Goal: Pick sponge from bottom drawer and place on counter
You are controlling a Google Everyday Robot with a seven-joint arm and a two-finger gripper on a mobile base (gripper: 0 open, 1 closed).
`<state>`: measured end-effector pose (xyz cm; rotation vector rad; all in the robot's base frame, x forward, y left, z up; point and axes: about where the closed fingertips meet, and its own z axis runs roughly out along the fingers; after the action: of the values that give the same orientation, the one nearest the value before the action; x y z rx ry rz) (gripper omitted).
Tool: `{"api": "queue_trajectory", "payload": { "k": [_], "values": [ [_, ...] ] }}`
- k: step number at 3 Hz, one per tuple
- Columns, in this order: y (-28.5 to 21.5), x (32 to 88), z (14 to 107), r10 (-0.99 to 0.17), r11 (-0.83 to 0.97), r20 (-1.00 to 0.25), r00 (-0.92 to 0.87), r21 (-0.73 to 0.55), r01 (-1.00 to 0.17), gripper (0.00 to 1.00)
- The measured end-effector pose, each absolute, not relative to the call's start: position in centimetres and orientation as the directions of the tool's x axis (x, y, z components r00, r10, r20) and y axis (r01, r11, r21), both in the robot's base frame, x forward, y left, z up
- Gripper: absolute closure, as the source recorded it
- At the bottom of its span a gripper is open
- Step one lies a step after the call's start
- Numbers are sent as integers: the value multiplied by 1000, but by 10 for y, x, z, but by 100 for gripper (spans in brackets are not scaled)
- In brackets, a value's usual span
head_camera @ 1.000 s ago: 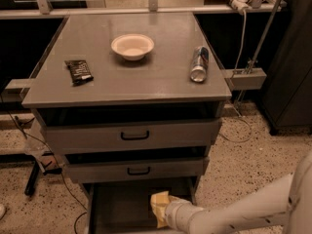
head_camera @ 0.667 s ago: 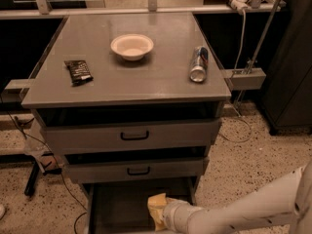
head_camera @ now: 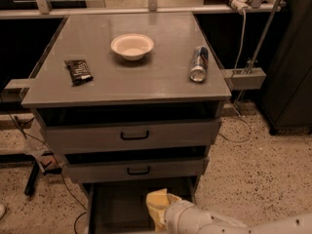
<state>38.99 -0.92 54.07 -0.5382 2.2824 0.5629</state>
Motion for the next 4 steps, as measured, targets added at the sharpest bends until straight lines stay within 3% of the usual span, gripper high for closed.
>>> {"api": "queue_trajectory", "payload": {
  "k": [2,4],
  "values": [
    [-2,408,578,-199,815,-783,-590,202,-543,100],
    [38,446,700,-215,782,-876,-431,110,-614,100]
  ]
}}
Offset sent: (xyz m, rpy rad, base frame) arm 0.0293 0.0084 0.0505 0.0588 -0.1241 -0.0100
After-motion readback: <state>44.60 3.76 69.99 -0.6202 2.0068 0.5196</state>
